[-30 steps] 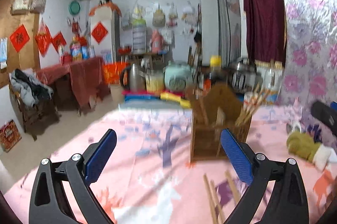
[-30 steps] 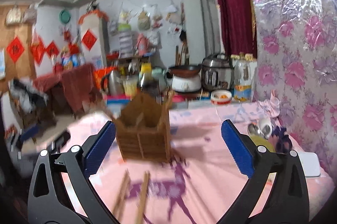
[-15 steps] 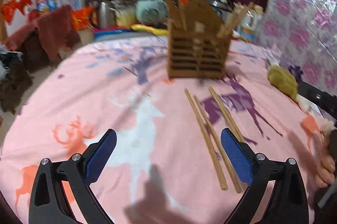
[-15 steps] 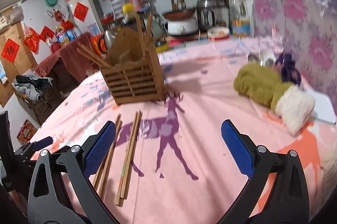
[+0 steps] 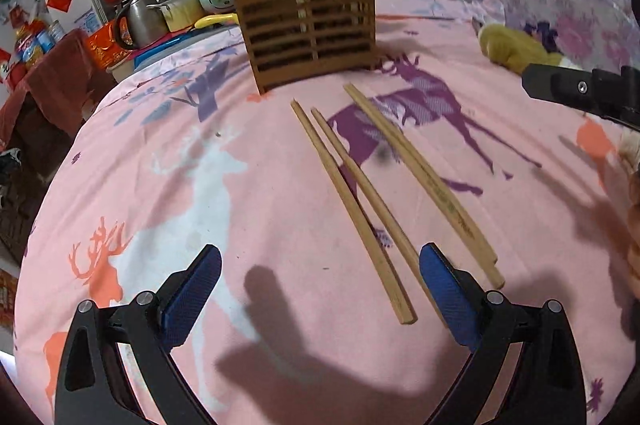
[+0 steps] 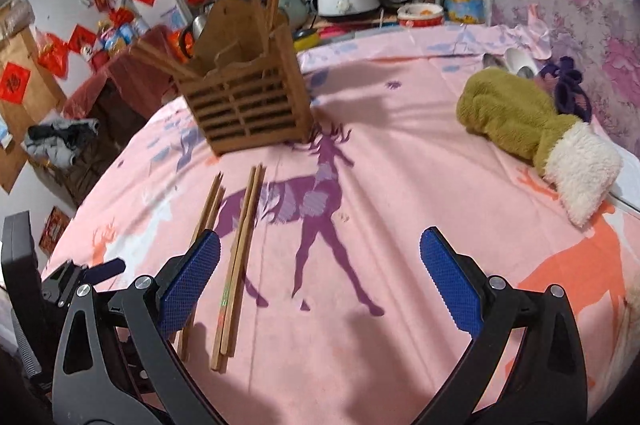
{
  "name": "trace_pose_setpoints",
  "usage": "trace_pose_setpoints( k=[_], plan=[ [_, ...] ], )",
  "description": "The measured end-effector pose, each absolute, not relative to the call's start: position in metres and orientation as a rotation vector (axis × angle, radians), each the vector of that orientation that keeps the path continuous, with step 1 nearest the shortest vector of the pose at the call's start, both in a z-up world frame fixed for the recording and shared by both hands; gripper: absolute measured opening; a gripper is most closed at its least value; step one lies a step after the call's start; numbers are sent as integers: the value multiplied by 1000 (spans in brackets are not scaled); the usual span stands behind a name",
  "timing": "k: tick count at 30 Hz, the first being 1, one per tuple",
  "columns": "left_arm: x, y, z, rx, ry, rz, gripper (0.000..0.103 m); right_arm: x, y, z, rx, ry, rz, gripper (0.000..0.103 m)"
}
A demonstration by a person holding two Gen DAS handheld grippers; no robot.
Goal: Organize utensils
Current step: 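Grasp a bamboo chopstick with the left tool while the right tool grasps another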
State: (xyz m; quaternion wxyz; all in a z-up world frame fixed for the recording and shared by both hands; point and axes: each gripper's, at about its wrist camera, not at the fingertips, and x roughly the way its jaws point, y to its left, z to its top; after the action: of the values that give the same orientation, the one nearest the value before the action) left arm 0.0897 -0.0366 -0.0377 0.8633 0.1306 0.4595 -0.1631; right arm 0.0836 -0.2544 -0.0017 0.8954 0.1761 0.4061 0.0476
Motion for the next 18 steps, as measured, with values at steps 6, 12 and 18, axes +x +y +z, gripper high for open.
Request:
trace_pose_setpoints(
  k=[6, 12, 18],
  plan=[
    [93, -32, -42, 302, 971, -283, 97, 83, -249, -9, 351, 875, 107, 97],
    [112, 1, -43, 236, 994, -126, 97, 73, -228, -19, 233, 924, 167, 89],
    [116, 13, -38, 164, 1002, -115, 97, 71, -204, -39, 125, 1027, 252, 59]
  ],
)
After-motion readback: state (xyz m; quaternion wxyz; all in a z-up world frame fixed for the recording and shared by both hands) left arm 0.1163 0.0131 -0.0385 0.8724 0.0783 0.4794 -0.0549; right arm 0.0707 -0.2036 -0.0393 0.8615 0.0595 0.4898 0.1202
